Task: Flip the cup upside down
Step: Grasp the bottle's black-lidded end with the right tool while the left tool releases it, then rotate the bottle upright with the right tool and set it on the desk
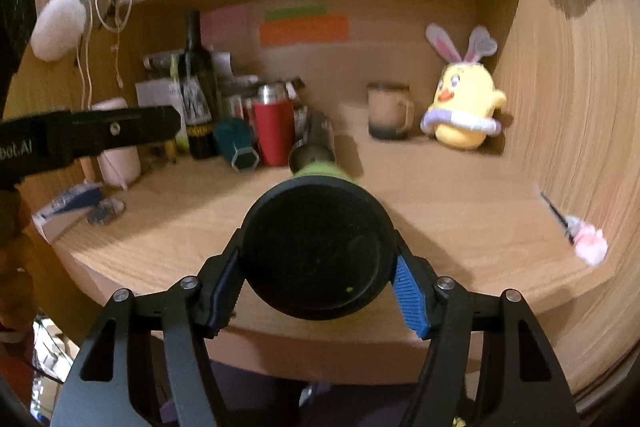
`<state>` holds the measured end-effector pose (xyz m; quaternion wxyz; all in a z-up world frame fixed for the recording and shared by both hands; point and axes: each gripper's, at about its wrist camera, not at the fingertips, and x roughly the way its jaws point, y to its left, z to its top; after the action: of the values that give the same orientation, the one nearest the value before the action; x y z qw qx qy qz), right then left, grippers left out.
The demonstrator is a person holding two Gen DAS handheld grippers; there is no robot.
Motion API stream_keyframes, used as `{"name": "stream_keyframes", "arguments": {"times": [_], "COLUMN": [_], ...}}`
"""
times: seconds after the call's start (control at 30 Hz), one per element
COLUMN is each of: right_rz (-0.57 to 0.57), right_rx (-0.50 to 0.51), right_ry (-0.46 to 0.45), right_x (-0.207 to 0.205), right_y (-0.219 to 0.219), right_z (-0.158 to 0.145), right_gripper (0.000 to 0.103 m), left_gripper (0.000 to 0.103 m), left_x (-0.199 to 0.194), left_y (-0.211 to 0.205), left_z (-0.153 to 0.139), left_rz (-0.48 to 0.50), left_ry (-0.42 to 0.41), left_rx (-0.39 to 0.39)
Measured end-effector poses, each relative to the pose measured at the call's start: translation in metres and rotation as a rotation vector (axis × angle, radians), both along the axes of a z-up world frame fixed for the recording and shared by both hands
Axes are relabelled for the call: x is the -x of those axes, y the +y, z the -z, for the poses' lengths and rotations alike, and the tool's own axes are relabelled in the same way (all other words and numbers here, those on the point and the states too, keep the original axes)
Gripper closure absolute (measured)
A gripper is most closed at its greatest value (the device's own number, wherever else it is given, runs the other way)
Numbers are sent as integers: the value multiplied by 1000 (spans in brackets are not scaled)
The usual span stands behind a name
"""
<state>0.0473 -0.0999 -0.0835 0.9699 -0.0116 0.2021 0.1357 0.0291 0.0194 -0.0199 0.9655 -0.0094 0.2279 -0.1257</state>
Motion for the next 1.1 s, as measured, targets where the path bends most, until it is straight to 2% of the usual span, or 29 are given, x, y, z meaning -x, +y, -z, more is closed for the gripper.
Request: {"name": "stream_keyframes", "arguments": {"times": [0.27,0.6,0.9,1.1], "right_rz": [-34,-102,-138,-160], "right_rx": [-16,-29,-34,-59], "right_ry": [-70,-123,-123,-49], "right_x": [-11,-31,-64,-87], "right_y": [5,14,26,36], "right_z": [-30,-60,-65,-52], "right_gripper": [40,40,40,39], "left_gripper": [38,38,37,36], "left_x": [-12,-40,-81,-101], "left_y": [2,-10,4,11], "left_z": [-24,-41,-46,-43], "left_rz": [77,171,171,106], "left_ry": [-10,-11,54,58], "left_rx": [76,72,113,90]}}
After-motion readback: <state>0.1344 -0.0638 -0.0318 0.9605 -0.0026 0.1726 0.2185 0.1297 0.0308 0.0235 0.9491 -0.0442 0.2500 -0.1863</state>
